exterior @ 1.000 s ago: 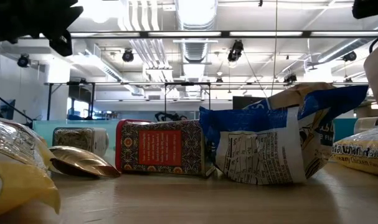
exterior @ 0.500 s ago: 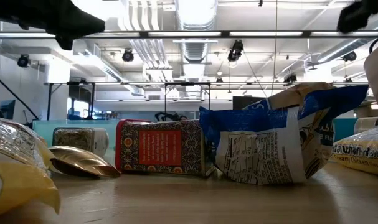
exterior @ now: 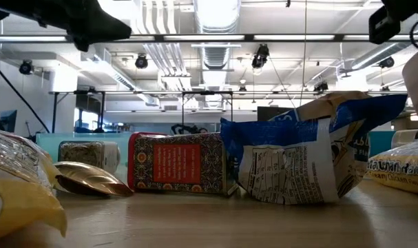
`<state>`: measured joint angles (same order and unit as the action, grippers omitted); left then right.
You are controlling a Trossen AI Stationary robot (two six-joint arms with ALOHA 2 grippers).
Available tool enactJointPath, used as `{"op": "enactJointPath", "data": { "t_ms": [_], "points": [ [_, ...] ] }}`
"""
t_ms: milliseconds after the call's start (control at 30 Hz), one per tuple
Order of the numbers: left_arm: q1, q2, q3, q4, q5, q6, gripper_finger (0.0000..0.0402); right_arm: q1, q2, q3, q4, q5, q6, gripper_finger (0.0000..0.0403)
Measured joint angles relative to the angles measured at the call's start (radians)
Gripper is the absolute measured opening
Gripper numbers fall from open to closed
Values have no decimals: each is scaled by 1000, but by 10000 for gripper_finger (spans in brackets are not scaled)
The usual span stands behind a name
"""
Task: Pick & Place Food Item
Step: Put the green spoon into the green bin
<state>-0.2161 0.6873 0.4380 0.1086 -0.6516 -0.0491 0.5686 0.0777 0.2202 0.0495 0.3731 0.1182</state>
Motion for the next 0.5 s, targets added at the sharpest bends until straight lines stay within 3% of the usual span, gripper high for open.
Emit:
{"op": "enactJointPath", "data": {
  "t_ms": [300,500],
  "points": [
    [69,78,36,-13,65,-80,94,0,198,181,-334,23,265,119],
    [81,187,36,-3,86,-51,94,1,336,214,-351,19,345,119]
  ]
}}
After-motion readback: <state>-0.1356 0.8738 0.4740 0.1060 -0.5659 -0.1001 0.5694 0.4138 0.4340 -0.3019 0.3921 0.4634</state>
